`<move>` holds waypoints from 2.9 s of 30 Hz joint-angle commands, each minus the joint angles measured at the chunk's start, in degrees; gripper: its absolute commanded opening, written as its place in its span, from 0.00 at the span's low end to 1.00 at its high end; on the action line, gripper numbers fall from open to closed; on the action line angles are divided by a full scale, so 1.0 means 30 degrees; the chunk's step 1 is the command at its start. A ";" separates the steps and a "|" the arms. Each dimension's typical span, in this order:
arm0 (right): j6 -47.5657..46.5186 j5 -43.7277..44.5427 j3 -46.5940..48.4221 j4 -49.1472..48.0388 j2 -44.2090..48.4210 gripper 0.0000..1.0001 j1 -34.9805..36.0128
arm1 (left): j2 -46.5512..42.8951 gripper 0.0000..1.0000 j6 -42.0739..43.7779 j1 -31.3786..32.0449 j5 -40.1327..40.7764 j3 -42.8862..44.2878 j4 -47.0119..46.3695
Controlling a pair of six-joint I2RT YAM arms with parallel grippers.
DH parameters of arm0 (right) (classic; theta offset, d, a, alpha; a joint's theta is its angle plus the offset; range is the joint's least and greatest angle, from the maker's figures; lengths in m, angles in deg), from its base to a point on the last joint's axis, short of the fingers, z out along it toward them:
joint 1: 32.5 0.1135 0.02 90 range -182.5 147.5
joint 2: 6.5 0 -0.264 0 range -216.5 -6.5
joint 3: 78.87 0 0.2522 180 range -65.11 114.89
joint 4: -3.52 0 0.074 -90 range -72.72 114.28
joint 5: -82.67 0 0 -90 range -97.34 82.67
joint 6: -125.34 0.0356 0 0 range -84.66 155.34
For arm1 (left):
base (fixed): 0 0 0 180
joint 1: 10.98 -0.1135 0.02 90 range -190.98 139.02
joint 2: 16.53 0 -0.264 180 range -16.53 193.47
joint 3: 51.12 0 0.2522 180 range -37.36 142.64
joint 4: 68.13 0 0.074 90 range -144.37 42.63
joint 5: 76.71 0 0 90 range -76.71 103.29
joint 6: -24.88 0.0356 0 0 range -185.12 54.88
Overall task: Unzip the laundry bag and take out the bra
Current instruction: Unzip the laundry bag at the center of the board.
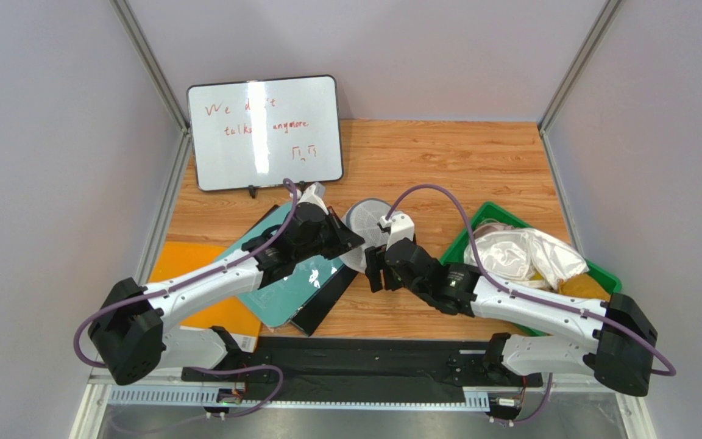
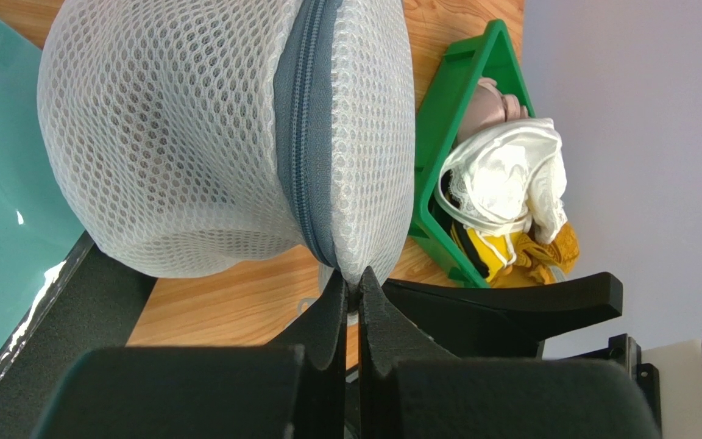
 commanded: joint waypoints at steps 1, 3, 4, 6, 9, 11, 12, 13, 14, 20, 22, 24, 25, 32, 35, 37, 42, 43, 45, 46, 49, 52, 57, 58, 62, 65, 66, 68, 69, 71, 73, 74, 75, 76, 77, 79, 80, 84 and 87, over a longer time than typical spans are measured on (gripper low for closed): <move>-0.1666 0.2394 0.0510 -0.1654 -0.0738 0.72 0.0359 | -0.0901 0.00 -0.0315 0.0189 -0.0199 -0.0092 0.0021; -0.2369 0.3069 0.0628 -0.1770 -0.1149 0.73 0.0448 | -0.1018 0.00 -0.0345 0.0160 -0.0228 -0.0122 0.0051; -0.2603 0.3740 0.0715 -0.1829 -0.1558 0.73 0.0506 | -0.1048 0.00 -0.0316 0.0160 -0.0286 -0.0151 0.0022; -0.3158 0.4504 0.0804 -0.2063 -0.1941 0.74 0.0565 | -0.1019 0.00 -0.0170 0.0189 -0.0287 -0.0005 0.0196; -0.3833 0.5999 0.0950 -0.2472 -0.2557 0.75 0.0594 | -0.0902 0.00 0.0065 0.0160 -0.0784 0.0229 0.0431; -0.4186 0.6937 0.0980 -0.2708 -0.2617 0.75 0.0623 | -0.0872 0.00 0.0182 0.0160 -0.1077 0.0230 0.0519; -0.4391 0.7143 0.0980 -0.3057 -0.2588 0.75 0.0595 | -0.0843 0.00 0.0240 0.0189 -0.1165 0.0230 0.0665; -0.4915 0.7348 0.0980 -0.3205 -0.2500 0.75 0.0594 | -0.0843 0.00 0.0415 0.0189 -0.1282 0.0259 0.0753; -0.5181 0.7350 0.0951 -0.3410 -0.2441 0.74 0.0565 | -0.0872 0.00 0.0504 0.0160 -0.1341 0.0259 0.0870; -0.8110 0.6122 0.0570 -0.5109 -0.2149 0.61 0.0565 | -0.1194 0.00 0.1499 0.0160 -0.1956 0.0230 0.2068; -0.8725 0.5478 0.0307 -0.5637 -0.1681 0.56 0.0594 | -0.1224 0.00 0.1851 0.0189 -0.2015 0.0230 0.2510; -0.9256 0.4602 0.0102 -0.6104 -0.1184 0.49 0.0507 | -0.1370 0.00 0.2086 0.0189 -0.2045 0.0113 0.2921; -0.9952 0.4306 -0.0131 -0.6252 -0.1065 0.48 0.0477 | -0.1458 0.00 0.2145 0.0160 -0.2277 -0.0004 0.2922; -1.1394 0.0852 -0.0895 -0.7279 0.0370 0.20 -0.0576 | -0.1809 0.00 0.3023 0.0160 -0.3947 -0.0414 0.2747; -1.1600 -0.0907 -0.0168 -0.5938 0.0985 0.00 -0.1103 | -0.2159 0.17 0.3930 0.0160 -0.4301 -0.0415 0.2862; -1.1396 -0.2459 0.0391 -0.3946 0.1337 0.00 -0.1601 | -0.2801 0.51 0.4662 0.0160 -0.3981 -0.0415 0.3271; -1.0546 -0.5156 0.1593 -0.0809 0.2188 0.00 -0.2277 | -0.4152 0.86 0.6741 0.0160 -0.3803 -0.0240 0.3390; -1.0458 -0.5247 0.1740 -0.0370 0.2217 0.00 -0.2248 | -0.4444 0.86 0.7238 0.0189 -0.3803 0.0051 0.3652; -1.0428 -0.5597 0.2149 0.0774 0.2130 0.00 -0.2277 | -0.4709 0.86 0.8966 0.0189 -0.3803 0.0345 0.3800; -1.0457 -0.5802 0.2239 0.1038 0.2130 0.00 -0.2277 | -0.4884 0.86 0.9552 0.0189 -0.3803 0.0463 0.3859; -1.0516 -0.7524 0.2590 0.2035 0.2042 0.00 -0.2306 | -0.5353 0.85 1.2216 0.0189 -0.4212 0.0815 0.3772; -1.0545 -0.8732 0.2855 0.2797 0.2071 0.00 -0.2277 | -0.6025 0.84 1.4854 0.0189 -0.4125 0.0990 0.3946; -1.0691 -0.9289 0.3089 0.3736 0.2334 0.00 -0.2306 | -0.6936 0.85 1.7903 0.0160 -0.5701 0.1022 0.3598; -1.0691 -0.9464 0.3147 0.3794 0.2335 0.00 -0.2306 | -0.6908 0.85 1.8661 0.0160 -0.6026 0.0963 0.3132; -1.0721 -1.0635 0.3381 0.4116 0.2276 0.00 -0.2335 | -0.6177 0.87 2.0073 0.0160 -0.7577 0.0611 0.1987; -1.0750 -1.1047 0.3558 0.4440 0.2159 0.00 -0.2394 | -0.6116 0.87 2.0485 0.0160 -0.8865 -0.0324 -0.0265; -1.0721 -1.1106 0.3558 0.4469 0.2188 0.00 -0.2394 | -0.6030 0.88 2.0543 0.0189 -0.9190 -0.0646 -0.0590; -1.0692 -1.1310 0.3587 0.4498 0.2304 0.00 -0.2540 | -0.5767 0.88 2.0689 0.0160 -0.9601 -0.0533 -0.0888; -1.0721 -1.1486 0.3616 0.4469 0.2305 0.00 -0.2569 | -0.5475 0.88 2.0748 0.0189 -0.9690 -0.0561 -0.0741; -1.0750 -1.1955 0.3675 0.4440 0.2422 0.00 -0.2774 | -0.5152 0.87 2.0603 0.0189 -1.0069 -0.0765 -0.0769; -1.0779 -1.2132 0.3704 0.4381 0.2364 0.00 -0.2978 | -0.4799 0.85 2.0253 0.0160 -1.0568 -0.0912 -0.1003; -1.0779 -1.2161 0.3704 0.4410 0.2335 0.00 -0.3038 | -0.4682 0.82 2.0106 0.0160 -1.0860 -0.1000 -0.1062; -1.0779 -1.2220 0.3733 0.4381 0.2364 0.00 -0.3154 | -0.4565 0.81 1.9988 0.0160 -1.0950 -0.1059 -0.1004; -1.0750 -1.2278 0.3705 0.4381 0.2364 0.00 -0.3359 | -0.4535 0.78 1.9958 0.0189 -1.1038 -0.1117 -0.0946; -1.0750 -1.2424 0.3733 0.4352 0.2364 0.00 -0.3448 | -0.4506 0.74 1.9958 0.0189 -1.1213 -0.1176 -0.0858; -1.0721 -1.2484 0.3704 0.4294 0.2393 0.00 -0.3652 | -0.4593 0.72 1.9783 0.0160 -1.1448 -0.1293 -0.0828; -1.0721 -1.2542 0.3733 0.4293 0.2364 0.00 -0.3712 | -0.4593 0.68 1.9724 0.0160 -1.1652 -0.1410 -0.0857; -1.0633 -1.2630 0.3734 0.4030 0.2335 0.00 -0.3976 | -0.4301 0.56 1.9637 0.0189 -1.1742 -0.1382 -0.0740; -1.0516 -1.2689 0.3851 0.3942 0.2276 0.00 -0.4035 | -0.3950 0.35 1.9402 0.0189 -1.2064 -0.1411 -0.0711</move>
